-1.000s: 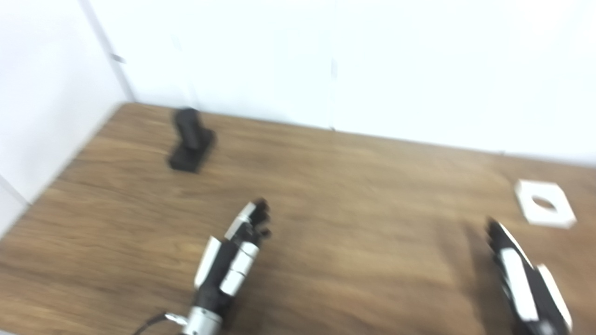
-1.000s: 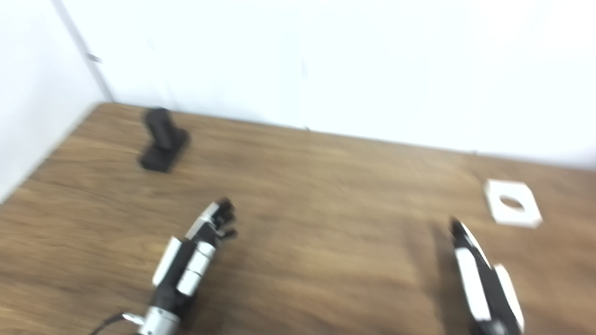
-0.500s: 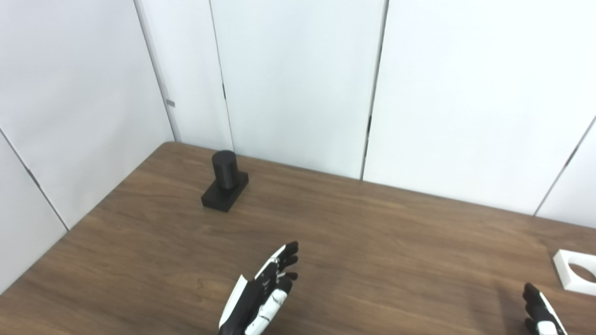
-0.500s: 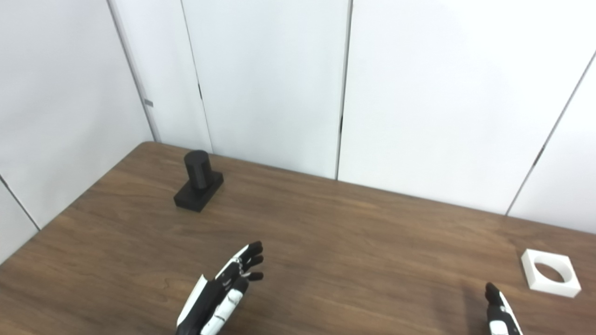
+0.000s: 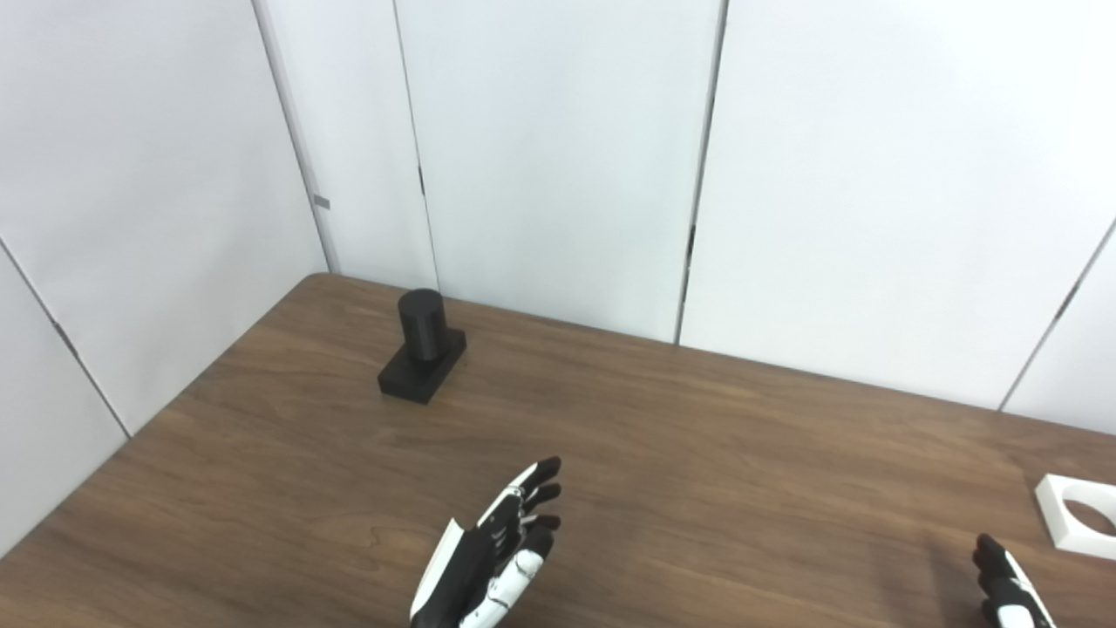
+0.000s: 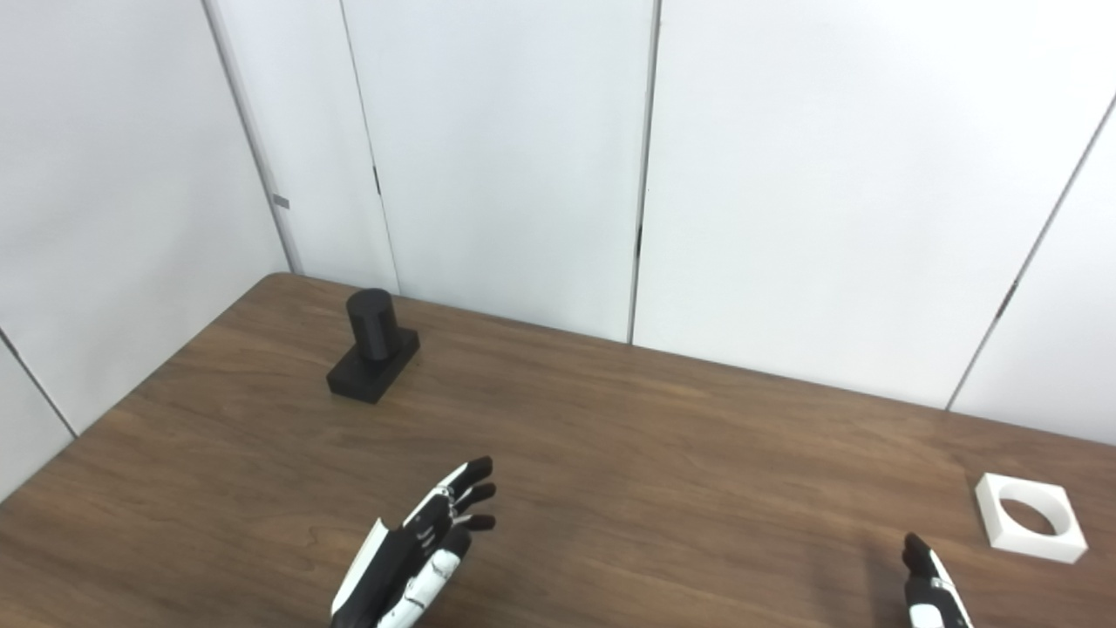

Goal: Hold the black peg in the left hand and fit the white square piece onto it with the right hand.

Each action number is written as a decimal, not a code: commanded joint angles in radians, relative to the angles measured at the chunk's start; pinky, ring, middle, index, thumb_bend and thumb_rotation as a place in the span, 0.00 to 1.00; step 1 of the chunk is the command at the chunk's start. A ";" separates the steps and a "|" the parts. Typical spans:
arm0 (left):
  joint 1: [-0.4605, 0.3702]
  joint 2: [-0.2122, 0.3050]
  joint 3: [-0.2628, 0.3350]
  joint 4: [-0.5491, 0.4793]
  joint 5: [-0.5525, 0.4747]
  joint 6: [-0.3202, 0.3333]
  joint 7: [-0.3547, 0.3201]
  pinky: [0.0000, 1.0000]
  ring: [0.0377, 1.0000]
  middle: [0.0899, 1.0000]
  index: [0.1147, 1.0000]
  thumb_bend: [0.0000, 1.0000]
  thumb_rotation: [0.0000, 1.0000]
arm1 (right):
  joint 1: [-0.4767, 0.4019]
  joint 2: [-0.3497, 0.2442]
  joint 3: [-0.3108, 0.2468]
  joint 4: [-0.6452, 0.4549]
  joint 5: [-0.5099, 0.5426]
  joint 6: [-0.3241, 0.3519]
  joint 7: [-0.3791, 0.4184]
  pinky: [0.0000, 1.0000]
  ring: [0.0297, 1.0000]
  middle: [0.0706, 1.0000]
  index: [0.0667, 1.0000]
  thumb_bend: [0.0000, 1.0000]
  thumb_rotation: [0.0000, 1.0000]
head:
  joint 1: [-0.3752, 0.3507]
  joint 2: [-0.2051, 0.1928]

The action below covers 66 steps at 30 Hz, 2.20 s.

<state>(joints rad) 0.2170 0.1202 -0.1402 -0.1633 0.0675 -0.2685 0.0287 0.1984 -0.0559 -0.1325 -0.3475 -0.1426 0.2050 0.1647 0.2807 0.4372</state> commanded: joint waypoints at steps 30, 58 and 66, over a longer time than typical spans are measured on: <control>-0.369 0.234 0.322 -0.120 0.633 0.737 -0.066 0.79 0.92 0.92 0.86 0.84 0.56 | 0.131 -0.028 0.052 -0.039 -0.041 0.029 -0.016 0.95 0.93 0.92 0.89 0.29 1.00 | 0.004 0.021; -0.590 0.262 0.207 0.352 0.940 0.738 -0.017 1.00 1.00 0.99 0.91 1.00 0.83 | 0.146 -0.032 0.057 -0.020 0.046 -0.038 -0.013 1.00 0.96 0.95 0.92 0.34 1.00 | -0.004 0.046; -0.634 0.244 0.212 0.442 0.955 0.738 0.029 0.99 0.97 0.97 0.89 0.99 0.83 | 0.145 -0.037 0.057 -0.014 0.041 -0.039 -0.010 0.98 0.95 0.95 0.92 0.36 1.00 | -0.007 0.052</control>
<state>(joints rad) -0.3532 0.3491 0.0623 0.2764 0.9853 0.4732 0.0127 0.2020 -0.0628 -0.0998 -0.3539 -0.1034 0.1831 0.1430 0.2730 0.4878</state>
